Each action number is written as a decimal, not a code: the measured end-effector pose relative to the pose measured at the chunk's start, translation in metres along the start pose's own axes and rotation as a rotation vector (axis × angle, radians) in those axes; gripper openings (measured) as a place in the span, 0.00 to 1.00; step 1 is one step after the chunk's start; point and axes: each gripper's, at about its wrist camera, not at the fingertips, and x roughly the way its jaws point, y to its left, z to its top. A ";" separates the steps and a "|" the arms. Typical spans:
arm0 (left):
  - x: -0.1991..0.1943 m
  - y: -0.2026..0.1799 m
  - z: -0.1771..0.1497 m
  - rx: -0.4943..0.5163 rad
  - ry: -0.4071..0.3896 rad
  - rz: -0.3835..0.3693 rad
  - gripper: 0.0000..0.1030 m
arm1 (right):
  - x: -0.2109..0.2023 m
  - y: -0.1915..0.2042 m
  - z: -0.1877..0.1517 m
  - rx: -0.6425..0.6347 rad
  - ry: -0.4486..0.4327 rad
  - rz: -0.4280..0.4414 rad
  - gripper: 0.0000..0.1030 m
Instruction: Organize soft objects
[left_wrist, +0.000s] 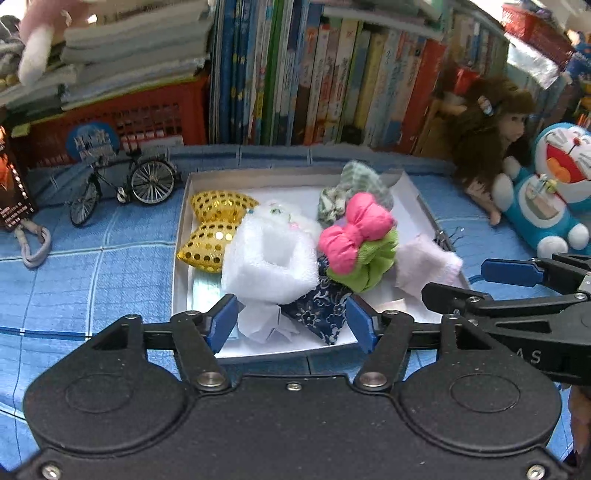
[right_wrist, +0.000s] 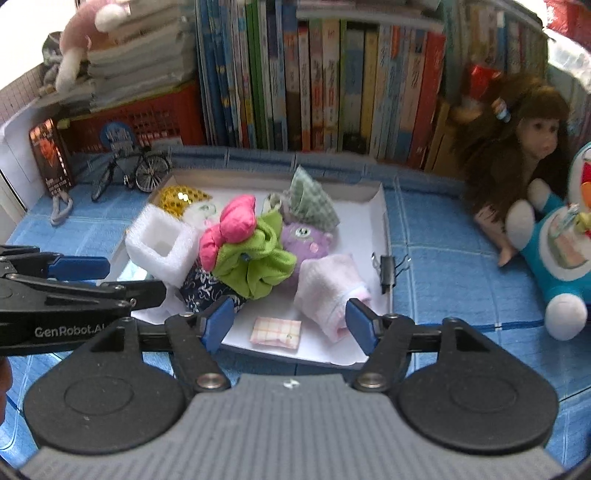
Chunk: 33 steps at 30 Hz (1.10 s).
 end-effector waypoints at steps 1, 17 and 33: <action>-0.007 -0.002 -0.002 0.003 -0.017 -0.001 0.64 | -0.005 -0.001 -0.001 0.002 -0.018 0.000 0.78; -0.097 -0.011 -0.082 0.099 -0.304 -0.002 0.77 | -0.099 -0.006 -0.073 -0.070 -0.361 -0.028 0.86; -0.121 0.000 -0.172 -0.007 -0.408 0.031 0.79 | -0.123 -0.001 -0.162 -0.056 -0.579 -0.088 0.95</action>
